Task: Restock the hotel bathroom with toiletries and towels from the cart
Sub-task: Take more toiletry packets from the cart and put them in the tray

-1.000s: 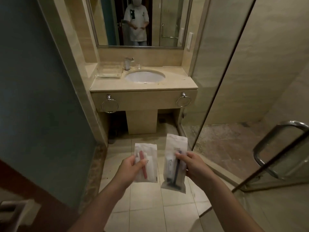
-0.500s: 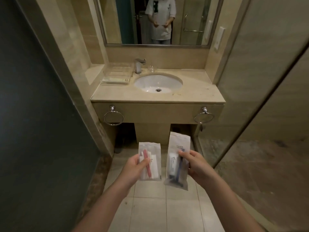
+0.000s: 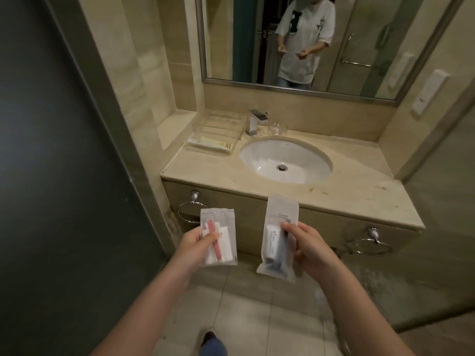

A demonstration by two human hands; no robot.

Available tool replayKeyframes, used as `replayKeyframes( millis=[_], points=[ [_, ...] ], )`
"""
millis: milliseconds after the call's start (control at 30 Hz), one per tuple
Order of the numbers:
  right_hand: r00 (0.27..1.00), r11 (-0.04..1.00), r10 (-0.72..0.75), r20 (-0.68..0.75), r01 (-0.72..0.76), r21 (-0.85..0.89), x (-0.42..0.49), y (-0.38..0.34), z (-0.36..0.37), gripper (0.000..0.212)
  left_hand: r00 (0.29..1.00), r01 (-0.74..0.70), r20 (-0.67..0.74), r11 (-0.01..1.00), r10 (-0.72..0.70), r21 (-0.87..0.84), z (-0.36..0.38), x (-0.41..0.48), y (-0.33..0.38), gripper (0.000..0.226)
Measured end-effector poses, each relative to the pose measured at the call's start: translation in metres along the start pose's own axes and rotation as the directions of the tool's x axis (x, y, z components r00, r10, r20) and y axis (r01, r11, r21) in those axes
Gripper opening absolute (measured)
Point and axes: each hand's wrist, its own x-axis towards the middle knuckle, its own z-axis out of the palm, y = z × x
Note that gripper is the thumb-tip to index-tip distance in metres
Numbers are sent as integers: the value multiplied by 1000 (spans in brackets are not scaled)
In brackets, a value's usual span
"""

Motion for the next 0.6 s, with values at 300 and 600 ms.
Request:
replayKeyframes(
  millis=[300, 600],
  points=[
    [998, 991, 16, -67, -7, 133, 147, -79, 56, 16, 998, 33, 56, 999, -35, 30, -46, 171, 71, 6],
    [998, 995, 58, -22, -56, 86, 268, -122, 90, 18, 981, 156, 134, 982, -141, -105, -54, 287, 112, 12]
  ],
)
